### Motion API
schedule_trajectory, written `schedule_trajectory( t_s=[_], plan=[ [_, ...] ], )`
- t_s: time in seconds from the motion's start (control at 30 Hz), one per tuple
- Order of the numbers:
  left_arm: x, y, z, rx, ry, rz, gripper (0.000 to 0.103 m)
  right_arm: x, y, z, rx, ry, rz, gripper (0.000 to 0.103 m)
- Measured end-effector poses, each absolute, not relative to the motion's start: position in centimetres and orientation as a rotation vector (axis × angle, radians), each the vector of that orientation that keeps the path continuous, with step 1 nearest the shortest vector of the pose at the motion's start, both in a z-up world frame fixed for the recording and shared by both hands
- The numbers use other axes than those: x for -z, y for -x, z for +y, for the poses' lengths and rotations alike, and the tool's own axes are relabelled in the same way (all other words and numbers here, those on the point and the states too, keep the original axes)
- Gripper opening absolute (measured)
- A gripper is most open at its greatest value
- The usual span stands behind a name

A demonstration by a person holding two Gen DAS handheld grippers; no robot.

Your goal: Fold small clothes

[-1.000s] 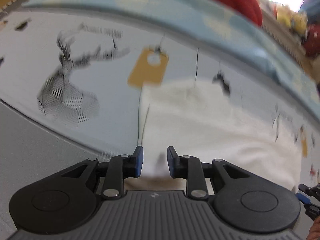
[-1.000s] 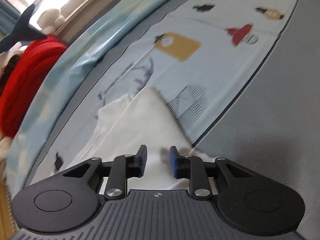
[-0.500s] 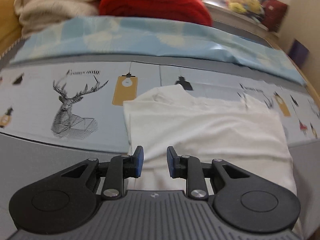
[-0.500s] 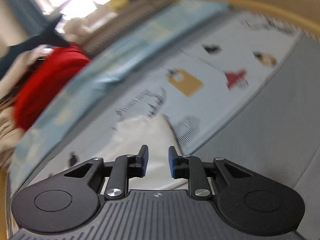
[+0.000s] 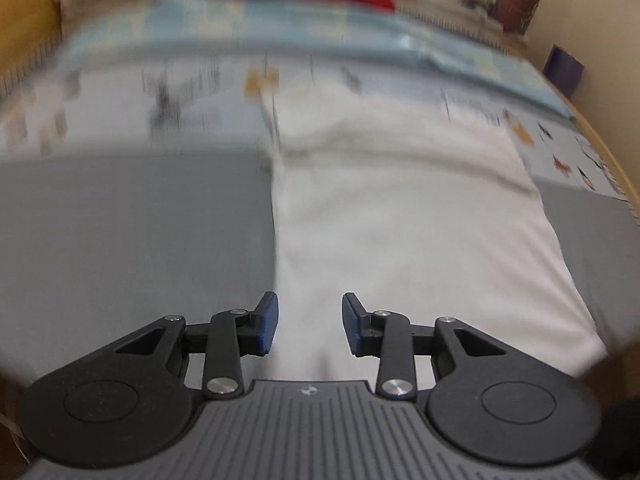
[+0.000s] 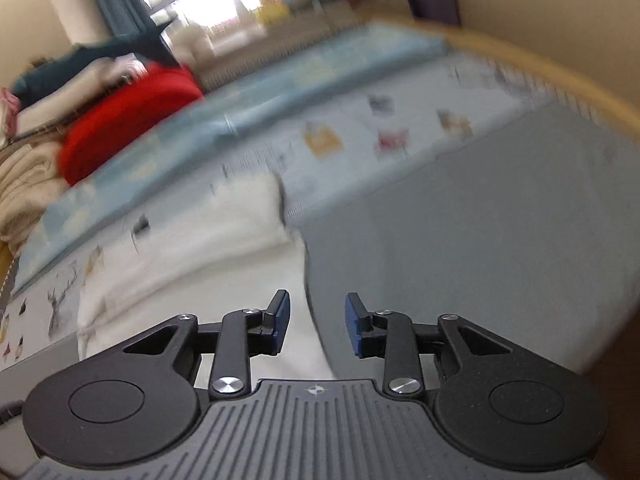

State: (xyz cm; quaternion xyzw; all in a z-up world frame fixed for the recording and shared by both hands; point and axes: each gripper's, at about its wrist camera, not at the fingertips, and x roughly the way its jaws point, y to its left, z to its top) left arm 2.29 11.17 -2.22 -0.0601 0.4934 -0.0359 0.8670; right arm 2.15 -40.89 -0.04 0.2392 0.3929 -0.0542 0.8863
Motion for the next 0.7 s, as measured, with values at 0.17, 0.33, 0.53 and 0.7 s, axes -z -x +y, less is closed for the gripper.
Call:
schedule_trajectory(
  t_s=[0.17,0.33,0.53,0.7],
  plan=[
    [3.3,-1.2,12.8,0.091,0.181,1.065,0.026,2.9,-0.1,-40.4,0.091,-0.399,0.858,0.033],
    [5.5,-1.5,14.8,0.04,0.273,1.142,0.026,5.5,0.2,-39.8,0.068,-0.366,0.977,0.033],
    [7.2,-1.4,15.0,0.011,0.249,1.202,0.027,6.9,0.1,-39.5,0.077,-0.347,1.026,0.033],
    [8.1,-1.6,14.6,-0.009,0.233,1.229,0.027,8.3,-0.4,-40.0,0.107,-0.385,1.089,0.033]
  ],
)
